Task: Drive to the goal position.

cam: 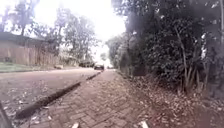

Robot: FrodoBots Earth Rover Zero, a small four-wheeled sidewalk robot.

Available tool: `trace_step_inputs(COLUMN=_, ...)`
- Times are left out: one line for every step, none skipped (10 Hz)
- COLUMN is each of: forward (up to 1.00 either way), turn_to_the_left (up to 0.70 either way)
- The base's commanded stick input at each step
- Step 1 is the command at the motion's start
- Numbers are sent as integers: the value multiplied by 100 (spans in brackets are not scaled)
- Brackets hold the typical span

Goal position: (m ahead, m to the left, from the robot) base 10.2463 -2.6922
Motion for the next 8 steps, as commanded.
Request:
trace_step_inputs(forward=50, turn_to_the_left=10)
trace_step_inputs(forward=50, turn_to_the_left=6)
trace_step_inputs(forward=50, turn_to_the_left=1)
trace_step_inputs(forward=50, turn_to_the_left=5)
trace_step_inputs(forward=50, turn_to_the_left=6)
trace_step_inputs(forward=50, turn_to_the_left=9)
trace_step_inputs(forward=50, turn_to_the_left=8)
trace_step_inputs(forward=50, turn_to_the_left=0)
